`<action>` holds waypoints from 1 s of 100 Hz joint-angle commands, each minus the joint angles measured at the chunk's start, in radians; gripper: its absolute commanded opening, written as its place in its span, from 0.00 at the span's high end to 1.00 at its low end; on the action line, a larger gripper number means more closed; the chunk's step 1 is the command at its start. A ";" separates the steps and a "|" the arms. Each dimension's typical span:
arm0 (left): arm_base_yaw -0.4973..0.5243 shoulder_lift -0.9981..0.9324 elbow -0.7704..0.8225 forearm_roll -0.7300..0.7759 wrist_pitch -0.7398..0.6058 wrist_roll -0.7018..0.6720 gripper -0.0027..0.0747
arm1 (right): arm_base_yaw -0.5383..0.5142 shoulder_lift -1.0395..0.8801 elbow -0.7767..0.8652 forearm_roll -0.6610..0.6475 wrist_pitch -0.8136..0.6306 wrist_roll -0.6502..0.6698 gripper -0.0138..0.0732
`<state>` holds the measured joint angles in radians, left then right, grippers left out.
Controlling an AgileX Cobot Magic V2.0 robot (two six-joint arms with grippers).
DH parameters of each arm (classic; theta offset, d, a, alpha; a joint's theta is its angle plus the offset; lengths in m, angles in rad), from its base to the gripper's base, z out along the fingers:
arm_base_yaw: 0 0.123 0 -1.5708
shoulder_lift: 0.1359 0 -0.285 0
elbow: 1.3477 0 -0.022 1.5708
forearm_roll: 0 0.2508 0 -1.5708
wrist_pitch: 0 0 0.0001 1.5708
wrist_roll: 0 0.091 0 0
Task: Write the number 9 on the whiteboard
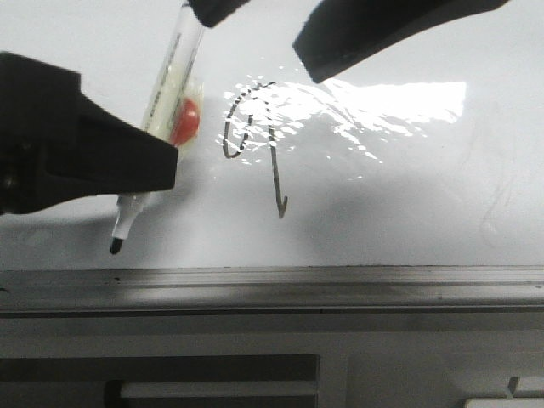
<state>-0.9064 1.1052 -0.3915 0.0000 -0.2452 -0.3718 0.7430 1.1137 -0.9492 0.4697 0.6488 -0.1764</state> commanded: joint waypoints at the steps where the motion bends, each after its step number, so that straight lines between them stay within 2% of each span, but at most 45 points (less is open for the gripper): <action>1: -0.002 0.011 -0.031 -0.104 -0.066 -0.010 0.99 | 0.004 -0.015 -0.033 0.028 -0.045 -0.004 0.36; 34: 0.002 0.087 -0.031 -0.199 -0.181 -0.006 0.99 | 0.004 -0.015 -0.033 0.028 -0.025 -0.004 0.36; 62: 0.050 0.096 -0.029 -0.215 -0.188 -0.006 0.99 | 0.004 -0.015 -0.033 0.028 -0.019 -0.004 0.36; 100: 0.050 0.096 -0.029 -0.283 -0.181 -0.006 0.99 | 0.004 -0.015 -0.033 0.028 -0.011 -0.004 0.36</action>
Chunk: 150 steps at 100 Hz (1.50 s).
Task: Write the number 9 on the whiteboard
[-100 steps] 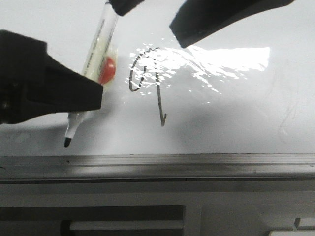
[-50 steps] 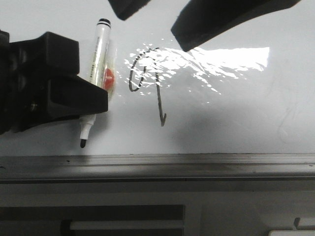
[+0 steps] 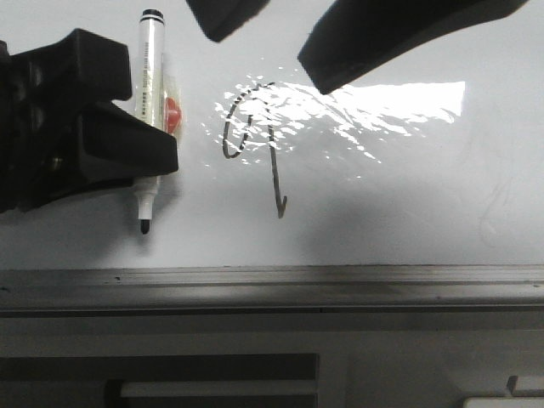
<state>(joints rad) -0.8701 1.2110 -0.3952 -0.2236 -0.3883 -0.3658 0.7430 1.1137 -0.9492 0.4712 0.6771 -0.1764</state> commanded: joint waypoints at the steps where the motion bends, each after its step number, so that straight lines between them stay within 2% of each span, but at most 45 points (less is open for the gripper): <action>1: 0.014 -0.009 -0.025 -0.059 -0.038 -0.012 0.99 | 0.004 -0.015 -0.033 0.027 -0.039 -0.004 0.36; 24: 0.014 -0.009 -0.025 -0.059 -0.005 -0.012 0.96 | 0.004 -0.015 -0.033 0.027 -0.036 -0.004 0.36; 34: 0.014 -0.009 -0.025 -0.059 -0.001 -0.012 0.85 | 0.004 -0.015 -0.033 0.027 -0.036 -0.004 0.36; 46: 0.014 -0.009 -0.025 -0.059 -0.001 -0.012 0.66 | 0.004 -0.015 -0.033 0.027 -0.034 -0.004 0.36; 58: 0.014 -0.009 -0.025 -0.059 -0.003 -0.016 0.55 | 0.004 -0.015 -0.033 0.027 -0.032 -0.004 0.36; 94: 0.014 -0.047 -0.025 -0.054 -0.029 -0.016 0.54 | 0.004 -0.015 -0.033 0.013 -0.035 -0.004 0.37; 101: 0.014 -0.069 -0.025 -0.050 -0.024 -0.016 0.54 | 0.004 -0.017 -0.033 0.007 -0.042 -0.004 0.43; 132: 0.014 -0.167 -0.023 0.003 0.021 -0.008 0.54 | 0.004 -0.045 -0.033 -0.040 -0.076 -0.004 0.80; 150: 0.014 -0.201 -0.023 0.014 0.026 0.015 0.55 | 0.004 -0.049 -0.033 -0.046 -0.079 -0.004 0.88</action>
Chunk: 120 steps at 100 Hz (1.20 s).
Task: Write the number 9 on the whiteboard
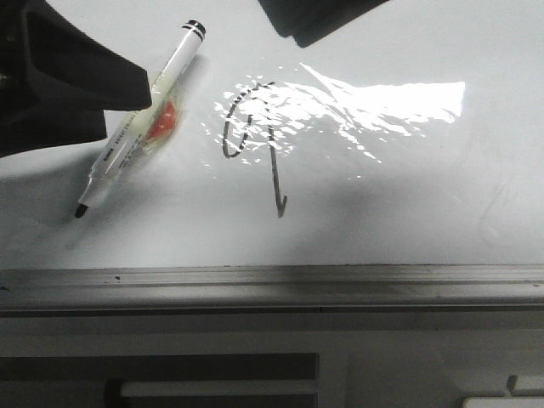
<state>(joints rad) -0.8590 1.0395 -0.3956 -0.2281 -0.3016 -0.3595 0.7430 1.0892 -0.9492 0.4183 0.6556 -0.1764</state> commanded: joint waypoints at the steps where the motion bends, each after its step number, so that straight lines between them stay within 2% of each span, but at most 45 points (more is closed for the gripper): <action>1: 0.003 -0.031 -0.023 0.022 -0.061 0.009 0.55 | 0.004 -0.024 -0.033 0.007 -0.059 -0.004 0.88; 12: 0.003 -0.068 -0.023 0.069 -0.061 0.009 0.63 | 0.004 -0.024 -0.033 -0.011 -0.066 -0.004 0.88; 32: 0.003 -0.170 -0.022 0.205 -0.045 0.009 0.99 | 0.004 -0.084 0.012 -0.046 -0.164 -0.004 0.88; 54: 0.003 -0.331 -0.003 0.285 0.037 0.009 0.99 | 0.004 -0.257 0.186 -0.108 -0.391 -0.004 0.88; 83: 0.003 -0.611 0.179 0.311 0.043 0.009 0.99 | 0.004 -0.604 0.482 -0.172 -0.618 -0.005 0.88; 103: 0.003 -0.769 0.275 0.311 0.058 0.009 0.99 | 0.004 -0.790 0.638 -0.172 -0.633 -0.005 0.88; 120: 0.003 -0.826 0.316 0.311 0.058 0.009 0.99 | 0.004 -0.879 0.688 -0.172 -0.600 -0.005 0.88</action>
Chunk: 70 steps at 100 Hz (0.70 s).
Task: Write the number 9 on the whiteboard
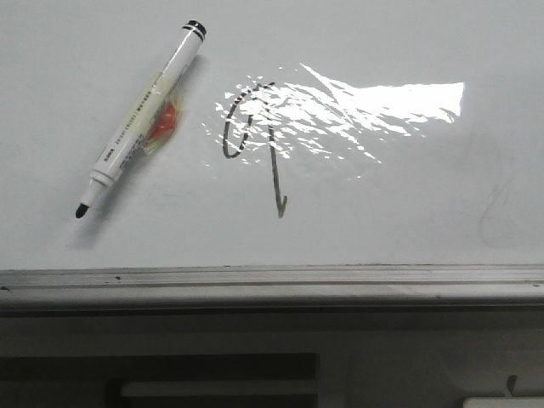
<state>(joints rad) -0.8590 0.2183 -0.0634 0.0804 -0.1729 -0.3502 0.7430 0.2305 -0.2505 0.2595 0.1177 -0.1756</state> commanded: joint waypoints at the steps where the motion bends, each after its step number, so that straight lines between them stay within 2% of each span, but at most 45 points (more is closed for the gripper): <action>1: 0.003 -0.005 -0.016 0.003 -0.071 -0.001 0.99 | 0.004 -0.024 -0.012 -0.013 -0.059 -0.006 0.88; 70: 0.003 -0.005 -0.016 0.003 -0.071 -0.001 0.99 | 0.004 -0.031 -0.010 -0.013 -0.049 -0.006 0.88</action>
<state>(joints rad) -0.8590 0.2035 -0.0530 0.0804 -0.1730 -0.3502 0.7430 0.1945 -0.2343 0.2573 0.1380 -0.1774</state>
